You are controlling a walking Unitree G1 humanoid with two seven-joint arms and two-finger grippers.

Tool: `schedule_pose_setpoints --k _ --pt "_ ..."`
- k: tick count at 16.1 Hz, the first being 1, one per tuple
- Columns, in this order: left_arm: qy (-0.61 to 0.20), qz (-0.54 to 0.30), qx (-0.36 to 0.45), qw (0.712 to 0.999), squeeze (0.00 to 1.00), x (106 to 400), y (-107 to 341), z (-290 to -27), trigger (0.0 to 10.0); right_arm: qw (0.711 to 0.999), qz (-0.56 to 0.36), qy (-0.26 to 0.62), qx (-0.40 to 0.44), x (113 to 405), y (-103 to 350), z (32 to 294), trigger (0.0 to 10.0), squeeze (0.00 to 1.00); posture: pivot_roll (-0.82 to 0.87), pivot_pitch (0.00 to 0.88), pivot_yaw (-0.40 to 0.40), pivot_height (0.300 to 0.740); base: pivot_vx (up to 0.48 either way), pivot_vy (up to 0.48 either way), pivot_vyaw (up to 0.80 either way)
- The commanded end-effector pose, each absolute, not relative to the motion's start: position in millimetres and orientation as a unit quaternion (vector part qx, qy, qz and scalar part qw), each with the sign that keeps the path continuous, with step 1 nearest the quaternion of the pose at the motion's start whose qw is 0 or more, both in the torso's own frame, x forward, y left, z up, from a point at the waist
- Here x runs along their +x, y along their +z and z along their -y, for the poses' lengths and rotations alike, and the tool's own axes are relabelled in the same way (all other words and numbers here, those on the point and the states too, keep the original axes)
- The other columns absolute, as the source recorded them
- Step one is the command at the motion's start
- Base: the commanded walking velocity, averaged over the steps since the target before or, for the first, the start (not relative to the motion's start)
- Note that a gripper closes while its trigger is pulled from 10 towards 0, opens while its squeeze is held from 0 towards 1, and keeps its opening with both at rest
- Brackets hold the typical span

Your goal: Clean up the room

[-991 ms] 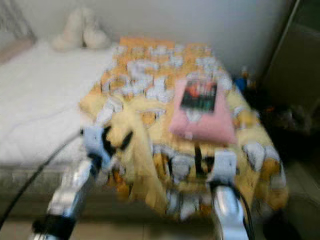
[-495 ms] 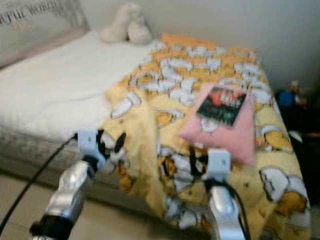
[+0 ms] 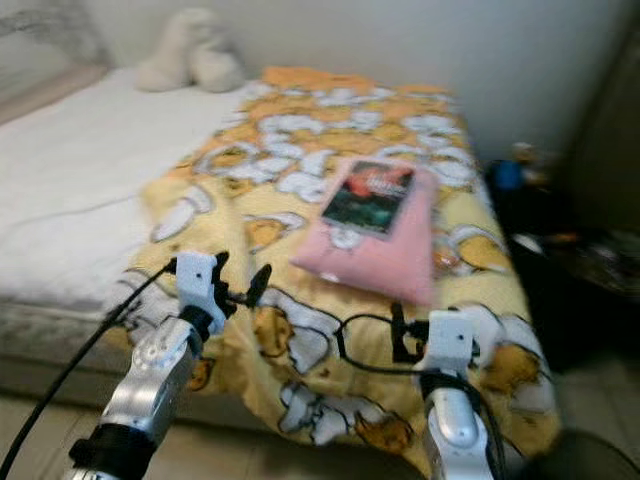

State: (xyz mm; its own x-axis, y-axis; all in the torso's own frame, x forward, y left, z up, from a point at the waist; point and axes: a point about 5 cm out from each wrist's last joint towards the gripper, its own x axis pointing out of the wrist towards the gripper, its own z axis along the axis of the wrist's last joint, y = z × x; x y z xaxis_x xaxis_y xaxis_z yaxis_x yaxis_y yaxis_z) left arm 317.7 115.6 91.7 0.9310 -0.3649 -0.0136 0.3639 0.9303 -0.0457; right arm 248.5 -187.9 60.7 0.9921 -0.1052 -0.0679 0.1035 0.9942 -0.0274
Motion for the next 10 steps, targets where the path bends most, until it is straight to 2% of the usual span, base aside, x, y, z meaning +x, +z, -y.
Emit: schedule_pose_setpoints --k 1,6,10 --pt "-0.19 -0.005 -0.027 0.981 0.0 323.0 96.9 -115.8 10.0 0.998 -0.019 -0.056 -0.018 248.8 67.1 189.8 10.0 0.0 0.07 0.0 0.05 0.74 0.0 0.0 0.0" --pt "-0.185 0.003 -0.038 0.982 0.0 325.8 100.7 -114.8 10.0 0.998 -0.015 -0.058 -0.02 250.6 69.2 191.8 10.0 0.0 0.06 0.0 0.051 0.74 0.46 0.0 0.0" --pt "-0.213 0.028 -0.033 0.976 0.0 327.0 110.4 -104.9 10.0 0.998 -0.016 -0.063 -0.021 250.1 68.9 194.4 10.0 0.0 0.06 0.0 0.05 0.74 0.464 0.0 0.0"
